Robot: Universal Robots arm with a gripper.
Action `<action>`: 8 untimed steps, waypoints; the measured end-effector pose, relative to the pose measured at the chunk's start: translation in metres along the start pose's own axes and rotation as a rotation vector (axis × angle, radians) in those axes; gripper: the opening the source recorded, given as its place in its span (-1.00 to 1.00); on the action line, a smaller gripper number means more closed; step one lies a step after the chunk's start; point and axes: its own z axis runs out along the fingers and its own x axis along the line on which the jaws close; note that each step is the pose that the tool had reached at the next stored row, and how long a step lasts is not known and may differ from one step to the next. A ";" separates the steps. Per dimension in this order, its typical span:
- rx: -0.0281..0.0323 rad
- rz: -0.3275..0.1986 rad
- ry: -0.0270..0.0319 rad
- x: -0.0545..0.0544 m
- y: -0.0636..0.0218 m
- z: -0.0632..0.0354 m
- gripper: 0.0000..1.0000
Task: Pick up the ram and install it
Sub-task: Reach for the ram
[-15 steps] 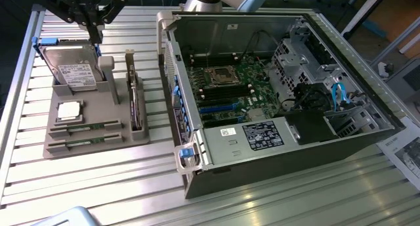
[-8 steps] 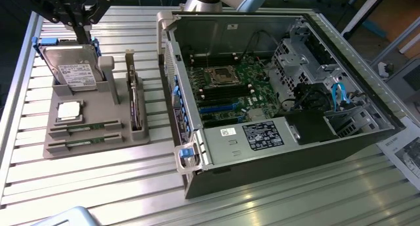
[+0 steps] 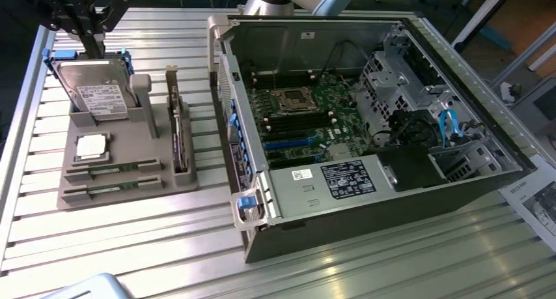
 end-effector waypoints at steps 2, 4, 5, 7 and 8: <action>0.0000 0.000 0.0000 0.002 -0.0002 0.0000 -0.80; 0.0000 0.000 0.0000 0.002 -0.0002 0.0000 -0.80; 0.0000 0.000 0.0000 0.002 -0.0002 -0.0001 -0.80; 0.0001 0.000 0.0000 0.002 -0.0002 -0.0001 -0.80; 0.0001 0.000 0.0000 0.002 -0.0004 -0.0001 -0.80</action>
